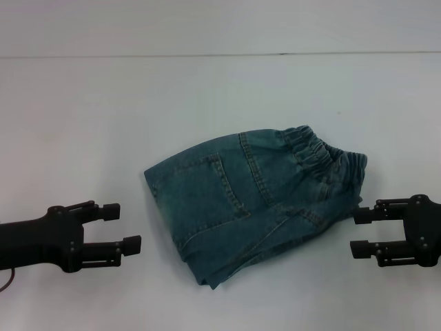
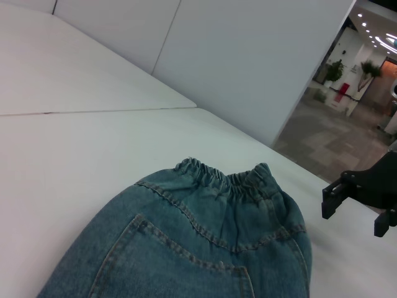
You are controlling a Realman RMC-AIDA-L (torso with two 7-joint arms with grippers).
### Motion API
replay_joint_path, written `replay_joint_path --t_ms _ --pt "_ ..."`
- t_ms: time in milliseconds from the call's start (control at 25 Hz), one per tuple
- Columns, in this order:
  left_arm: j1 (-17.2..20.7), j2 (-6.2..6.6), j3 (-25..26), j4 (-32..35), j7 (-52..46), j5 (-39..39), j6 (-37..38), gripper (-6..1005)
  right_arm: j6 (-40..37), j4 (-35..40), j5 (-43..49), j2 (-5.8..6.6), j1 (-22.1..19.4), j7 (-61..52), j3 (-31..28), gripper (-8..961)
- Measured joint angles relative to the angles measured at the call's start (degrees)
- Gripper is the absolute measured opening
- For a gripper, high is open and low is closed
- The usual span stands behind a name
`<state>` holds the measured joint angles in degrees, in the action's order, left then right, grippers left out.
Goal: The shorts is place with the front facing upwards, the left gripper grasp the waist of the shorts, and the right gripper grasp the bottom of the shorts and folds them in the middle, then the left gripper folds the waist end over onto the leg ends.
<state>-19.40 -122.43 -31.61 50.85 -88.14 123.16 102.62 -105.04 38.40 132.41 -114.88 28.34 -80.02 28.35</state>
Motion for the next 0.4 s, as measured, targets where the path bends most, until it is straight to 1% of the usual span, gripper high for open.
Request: replay_joint_path --t_ms 400 --pt "-0.14 0.00 0.03 -0.19 -0.01 0.07 0.19 919 0.15 0.06 0.04 -0.02 -0.04 0.22 -0.22 735"
